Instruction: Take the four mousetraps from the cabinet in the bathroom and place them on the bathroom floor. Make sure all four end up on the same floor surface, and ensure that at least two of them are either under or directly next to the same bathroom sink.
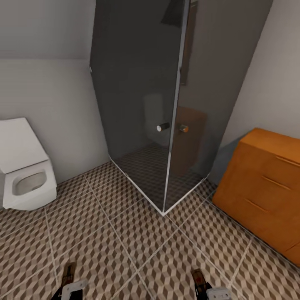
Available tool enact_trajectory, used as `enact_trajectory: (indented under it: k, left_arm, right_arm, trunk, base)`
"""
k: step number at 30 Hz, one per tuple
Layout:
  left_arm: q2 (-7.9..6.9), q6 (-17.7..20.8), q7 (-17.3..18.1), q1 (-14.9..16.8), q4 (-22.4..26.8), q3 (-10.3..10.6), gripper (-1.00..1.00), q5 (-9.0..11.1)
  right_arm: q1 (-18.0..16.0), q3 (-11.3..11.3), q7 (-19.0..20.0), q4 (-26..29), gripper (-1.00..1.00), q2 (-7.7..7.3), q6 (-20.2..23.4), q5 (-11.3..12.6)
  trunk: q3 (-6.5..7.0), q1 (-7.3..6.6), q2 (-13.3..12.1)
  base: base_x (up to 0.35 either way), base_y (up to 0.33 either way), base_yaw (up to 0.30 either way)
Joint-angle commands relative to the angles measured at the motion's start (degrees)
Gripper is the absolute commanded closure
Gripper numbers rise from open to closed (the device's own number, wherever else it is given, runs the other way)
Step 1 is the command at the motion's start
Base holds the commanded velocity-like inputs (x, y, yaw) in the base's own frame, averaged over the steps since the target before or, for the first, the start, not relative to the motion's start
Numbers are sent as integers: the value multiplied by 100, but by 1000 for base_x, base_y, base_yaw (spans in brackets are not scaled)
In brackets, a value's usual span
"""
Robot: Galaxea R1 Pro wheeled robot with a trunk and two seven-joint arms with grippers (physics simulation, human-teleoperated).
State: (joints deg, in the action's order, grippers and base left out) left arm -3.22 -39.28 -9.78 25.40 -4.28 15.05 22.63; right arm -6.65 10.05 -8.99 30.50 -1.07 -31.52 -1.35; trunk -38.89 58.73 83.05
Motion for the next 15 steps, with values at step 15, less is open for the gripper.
enact_trajectory:
  k: [15]
  left_arm:
    - [6,-19,-32,9,-20,50,100,5]
  right_arm:
    - [-3,41,-59,0,100,-8,-6,-15]
  trunk:
    - [-5,0,3]
  base:
    - [0,0,286]
